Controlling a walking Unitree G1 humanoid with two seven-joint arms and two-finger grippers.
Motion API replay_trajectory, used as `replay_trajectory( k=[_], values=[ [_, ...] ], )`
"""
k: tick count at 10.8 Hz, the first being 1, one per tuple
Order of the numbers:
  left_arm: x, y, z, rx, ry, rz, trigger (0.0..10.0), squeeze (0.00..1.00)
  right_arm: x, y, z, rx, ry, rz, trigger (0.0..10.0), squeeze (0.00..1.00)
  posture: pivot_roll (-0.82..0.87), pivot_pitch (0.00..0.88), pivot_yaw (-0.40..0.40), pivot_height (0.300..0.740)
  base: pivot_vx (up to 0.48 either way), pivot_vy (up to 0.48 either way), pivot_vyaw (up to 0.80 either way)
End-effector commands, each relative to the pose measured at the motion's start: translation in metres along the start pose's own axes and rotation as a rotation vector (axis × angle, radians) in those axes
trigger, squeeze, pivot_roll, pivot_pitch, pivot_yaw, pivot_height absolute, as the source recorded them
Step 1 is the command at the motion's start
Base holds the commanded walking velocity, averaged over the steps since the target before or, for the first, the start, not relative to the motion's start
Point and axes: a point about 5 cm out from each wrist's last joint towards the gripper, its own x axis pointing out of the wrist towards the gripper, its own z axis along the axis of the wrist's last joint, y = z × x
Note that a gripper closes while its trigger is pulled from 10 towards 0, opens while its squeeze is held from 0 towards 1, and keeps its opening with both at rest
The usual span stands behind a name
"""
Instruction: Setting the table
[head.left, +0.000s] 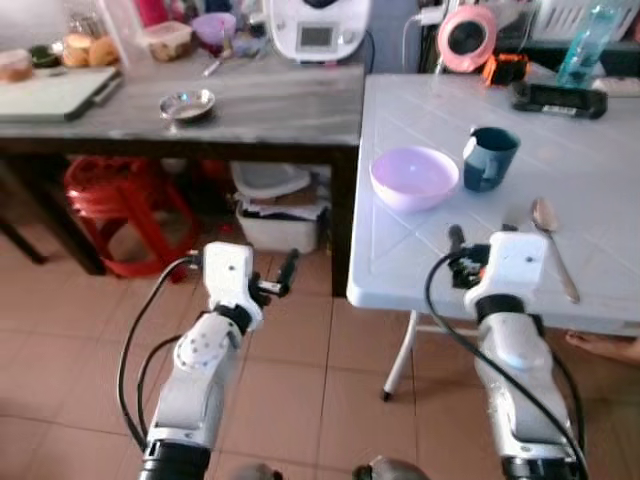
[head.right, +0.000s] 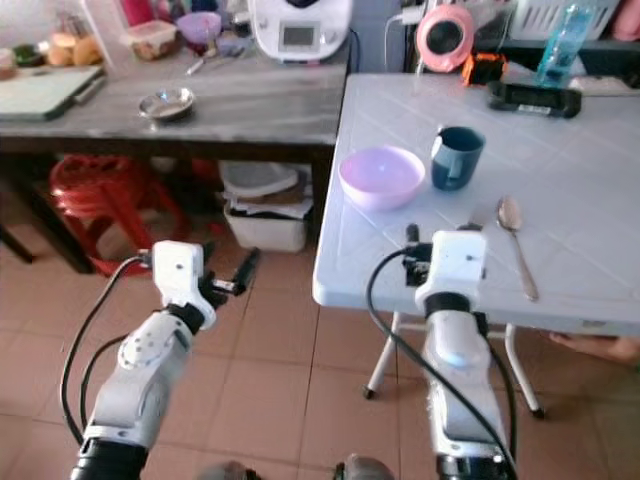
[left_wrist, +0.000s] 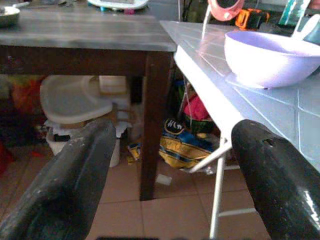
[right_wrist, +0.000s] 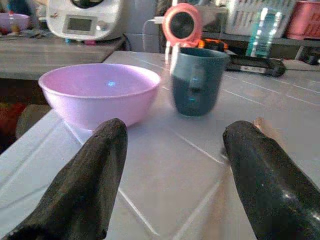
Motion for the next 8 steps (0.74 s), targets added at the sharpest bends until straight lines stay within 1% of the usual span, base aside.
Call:
replay_trajectory(
  k=[1,3,8],
  values=[
    [-0.0015,0.0028,0.0052,0.017,-0.023,-0.003,10.0,0.00,0.0039,0.0017,0.0039,0.017,-0.007,0.004,10.0,0.00,-0.07,0.000,0.048,0.740,0.000,0.000,0.00],
    [-0.0023,0.0017,0.0058,0.008,-0.028,-0.016,10.0,0.00,0.0036,0.0006,0.0041,-0.002,-0.010,0.010,10.0,0.00,-0.07,0.000,0.049,0.740,0.298,0.000,0.00],
    [-0.0025,-0.0010,0.0065,0.003,-0.034,-0.036,10.0,0.00,0.0031,0.0014,0.0044,-0.022,-0.012,0.011,10.0,0.00,-0.07,0.000,0.050,0.740,0.382,0.000,0.00]
  ],
)
